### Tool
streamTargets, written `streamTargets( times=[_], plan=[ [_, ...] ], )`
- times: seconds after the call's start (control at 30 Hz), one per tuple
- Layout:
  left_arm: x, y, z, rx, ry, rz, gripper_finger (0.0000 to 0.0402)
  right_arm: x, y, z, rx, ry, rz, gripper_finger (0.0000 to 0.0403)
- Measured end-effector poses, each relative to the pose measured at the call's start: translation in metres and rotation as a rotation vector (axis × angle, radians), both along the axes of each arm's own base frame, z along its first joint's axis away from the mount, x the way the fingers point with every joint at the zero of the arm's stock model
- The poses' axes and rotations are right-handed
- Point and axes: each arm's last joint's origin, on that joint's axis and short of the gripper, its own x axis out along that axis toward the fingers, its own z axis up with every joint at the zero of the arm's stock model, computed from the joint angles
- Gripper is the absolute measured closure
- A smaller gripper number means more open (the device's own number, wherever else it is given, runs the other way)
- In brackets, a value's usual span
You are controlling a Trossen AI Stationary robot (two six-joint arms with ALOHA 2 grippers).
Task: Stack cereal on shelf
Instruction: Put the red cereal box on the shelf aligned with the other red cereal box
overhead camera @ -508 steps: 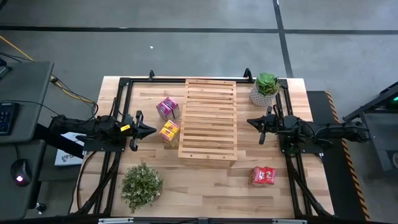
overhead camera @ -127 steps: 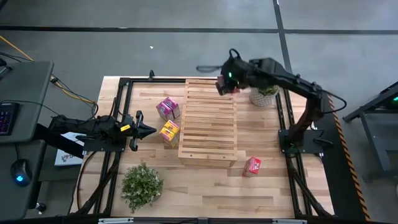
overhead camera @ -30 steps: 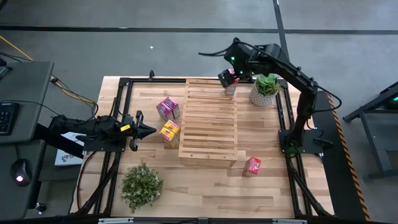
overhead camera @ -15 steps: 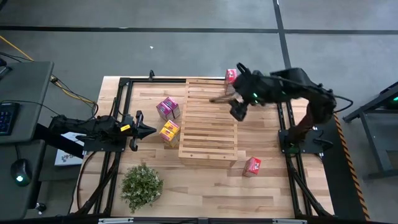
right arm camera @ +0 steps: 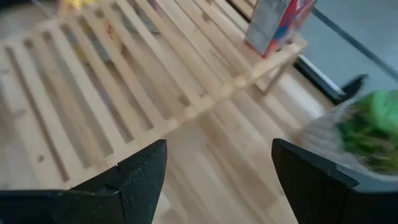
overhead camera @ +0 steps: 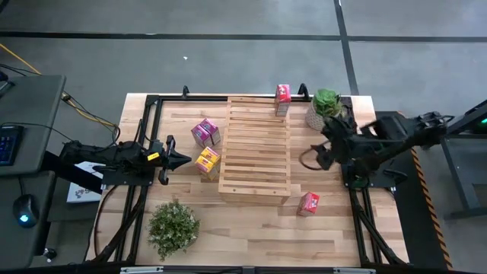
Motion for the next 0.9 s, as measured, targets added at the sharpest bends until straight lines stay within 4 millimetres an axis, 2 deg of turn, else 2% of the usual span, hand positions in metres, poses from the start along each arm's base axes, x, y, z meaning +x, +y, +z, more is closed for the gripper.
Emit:
streamTargets(
  times=[0.1, 0.2, 0.33, 0.47, 0.67, 0.8, 0.9],
  plan=[
    [0.000, 0.000, 0.000, 0.000, 0.000, 0.000, 0.0398, -0.014, 0.003, -0.022, -0.007, -0.133, 0.058, 0.0120],
    [0.000, 0.000, 0.000, 0.000, 0.000, 0.000, 0.0398, -0.018, 0.007, -0.043, -0.049, -0.274, 0.136, 0.0120],
    [0.000, 0.000, 0.000, -0.009, -0.001, -0.002, 0.0398, -0.011, 0.013, -0.067, -0.095, -0.449, 0.257, 0.0120],
    [0.000, 0.000, 0.000, -0.009, -0.001, -0.002, 0.0398, -0.003, 0.021, -0.081, -0.051, -0.576, 0.422, 0.0120],
    [0.000, 0.000, 0.000, -0.008, -0.001, -0.004, 0.0398, 0.002, 0.027, -0.075, 0.090, -0.750, 0.493, 0.0120],
    [0.000, 0.000, 0.000, -0.008, -0.001, -0.004, 0.0398, 0.004, 0.028, -0.067, 0.200, -0.734, 0.455, 0.0120],
    [0.000, 0.000, 0.000, -0.009, -0.001, -0.004, 0.0398, 0.010, 0.033, -0.060, 0.278, -0.634, 0.442, 0.0120]
  ],
)
